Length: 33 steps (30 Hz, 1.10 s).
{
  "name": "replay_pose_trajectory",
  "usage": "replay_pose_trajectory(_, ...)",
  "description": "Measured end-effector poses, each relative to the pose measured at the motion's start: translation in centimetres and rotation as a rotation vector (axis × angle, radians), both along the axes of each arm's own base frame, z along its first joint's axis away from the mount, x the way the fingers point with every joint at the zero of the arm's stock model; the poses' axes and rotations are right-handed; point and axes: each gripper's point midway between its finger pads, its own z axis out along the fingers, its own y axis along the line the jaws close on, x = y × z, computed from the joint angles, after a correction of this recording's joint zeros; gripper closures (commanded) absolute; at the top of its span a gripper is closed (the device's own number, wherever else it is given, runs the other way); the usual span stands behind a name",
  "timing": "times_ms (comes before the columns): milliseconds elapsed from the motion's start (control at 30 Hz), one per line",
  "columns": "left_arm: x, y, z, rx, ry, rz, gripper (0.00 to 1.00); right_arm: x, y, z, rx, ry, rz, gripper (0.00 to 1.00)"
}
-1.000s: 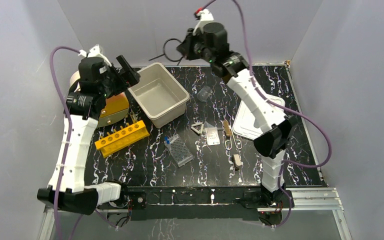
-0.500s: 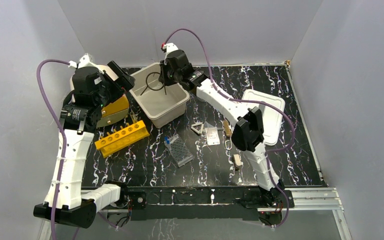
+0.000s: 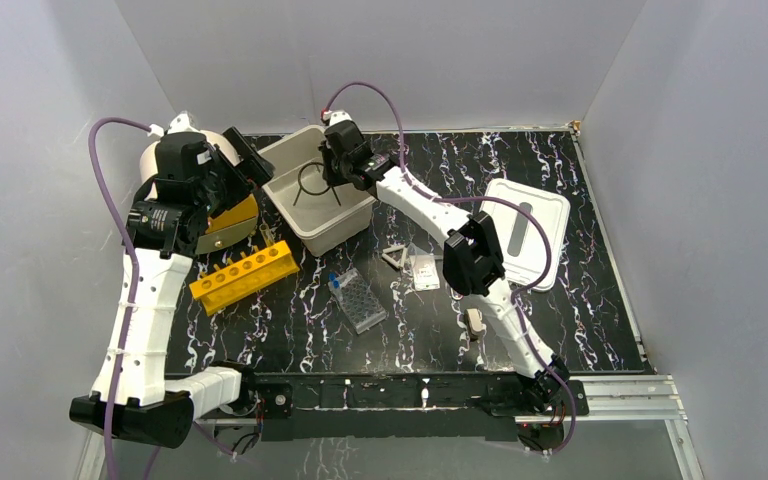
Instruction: Organize the chemistry lab equipment
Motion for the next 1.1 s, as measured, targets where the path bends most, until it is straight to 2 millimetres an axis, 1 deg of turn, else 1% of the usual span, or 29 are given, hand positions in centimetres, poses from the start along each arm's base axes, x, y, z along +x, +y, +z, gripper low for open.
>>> replay_pose_trajectory(133, -0.2, 0.0, -0.3, 0.000, 0.013, -0.004, 0.05, 0.5, -0.5, -2.1, -0.049, 0.003, -0.023, 0.93)
replay_pose_trajectory(200, -0.3, -0.1, -0.4, 0.000, 0.021, -0.006, 0.05, 0.8, -0.4, -2.1, -0.046, -0.007, -0.028, 0.91)
replay_pose_trajectory(400, -0.8, -0.2, -0.6, -0.002, 0.038, -0.013, 0.05, 1.5, -0.1, -2.2, -0.056, -0.038, -0.027, 0.90)
replay_pose_trajectory(500, -1.0, -0.2, -0.2, -0.004, 0.038, -0.016, 0.05, 2.1, 0.4, -2.2, -0.041, -0.064, -0.022, 0.86)
replay_pose_trajectory(567, -1.1, -0.2, 0.0, -0.005, 0.037, -0.018, 0.05, 2.5, 1.0, -2.1, -0.026, -0.085, -0.013, 0.79)
replay_pose_trajectory(633, -1.4, -0.2, 0.2, -0.005, 0.041, -0.020, 0.05, 2.8, 1.5, -2.1, -0.014, -0.103, -0.005, 0.66)
replay_pose_trajectory(667, -1.5, -0.2, 0.3, -0.007, 0.042, -0.022, 0.05, 3.1, 1.7, -1.9, -0.006, -0.117, -0.003, 0.62)
replay_pose_trajectory(800, -1.8, -0.3, 0.3, -0.008, 0.053, -0.029, 0.04, 3.7, 2.0, -1.7, 0.002, -0.142, 0.000, 0.47)
replay_pose_trajectory(967, -2.2, -0.4, 0.6, -0.004, 0.060, -0.041, 0.04, 4.1, 2.0, -0.8, 0.018, -0.156, -0.006, 0.35)
replay_pose_trajectory(1100, -2.5, -0.5, 0.6, 0.001, 0.066, -0.055, 0.03, 4.2, 2.1, -0.2, 0.039, -0.166, -0.005, 0.27)
